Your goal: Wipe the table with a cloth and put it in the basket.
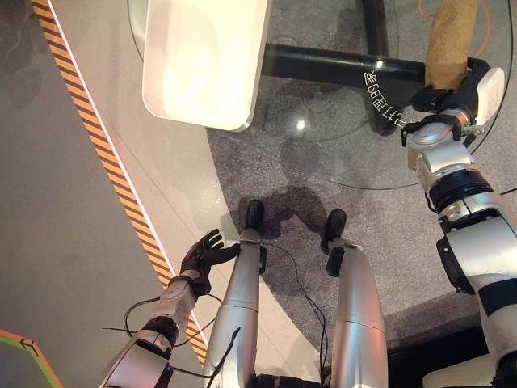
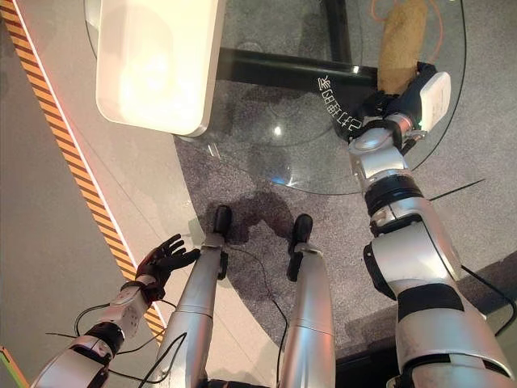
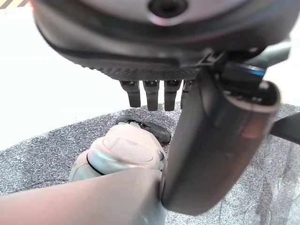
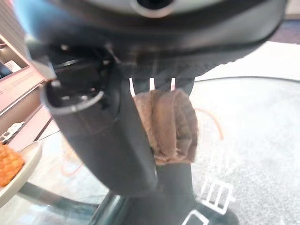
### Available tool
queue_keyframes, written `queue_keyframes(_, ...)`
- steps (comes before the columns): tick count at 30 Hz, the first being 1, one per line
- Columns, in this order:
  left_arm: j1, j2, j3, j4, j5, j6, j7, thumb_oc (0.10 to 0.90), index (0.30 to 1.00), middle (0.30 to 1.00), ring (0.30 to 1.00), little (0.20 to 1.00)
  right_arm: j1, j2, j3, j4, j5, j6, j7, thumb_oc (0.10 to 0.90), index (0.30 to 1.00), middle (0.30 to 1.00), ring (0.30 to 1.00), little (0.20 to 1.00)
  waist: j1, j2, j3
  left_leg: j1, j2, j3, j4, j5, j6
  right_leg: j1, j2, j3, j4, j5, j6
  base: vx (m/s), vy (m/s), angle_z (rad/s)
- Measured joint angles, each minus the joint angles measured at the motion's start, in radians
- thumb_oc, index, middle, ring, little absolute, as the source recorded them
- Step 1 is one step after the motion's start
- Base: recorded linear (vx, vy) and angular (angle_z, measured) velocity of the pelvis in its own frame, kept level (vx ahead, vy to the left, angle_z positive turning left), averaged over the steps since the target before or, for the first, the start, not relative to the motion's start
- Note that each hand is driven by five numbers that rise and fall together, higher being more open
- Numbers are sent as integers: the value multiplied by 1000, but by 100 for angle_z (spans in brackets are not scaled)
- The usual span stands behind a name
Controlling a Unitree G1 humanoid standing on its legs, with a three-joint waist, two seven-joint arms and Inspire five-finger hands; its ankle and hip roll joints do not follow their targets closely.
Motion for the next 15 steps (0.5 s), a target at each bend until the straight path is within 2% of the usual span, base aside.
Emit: queue_keyframes(15,0,1,0,0,-1,1,-4,800,900,900,900,900,-2,-1,-4,22,11,-19,26,100,300,300,300,200,-1,0,0,0,0,0,1,0,0,0,0,0,0,1,-1,0,0,0)
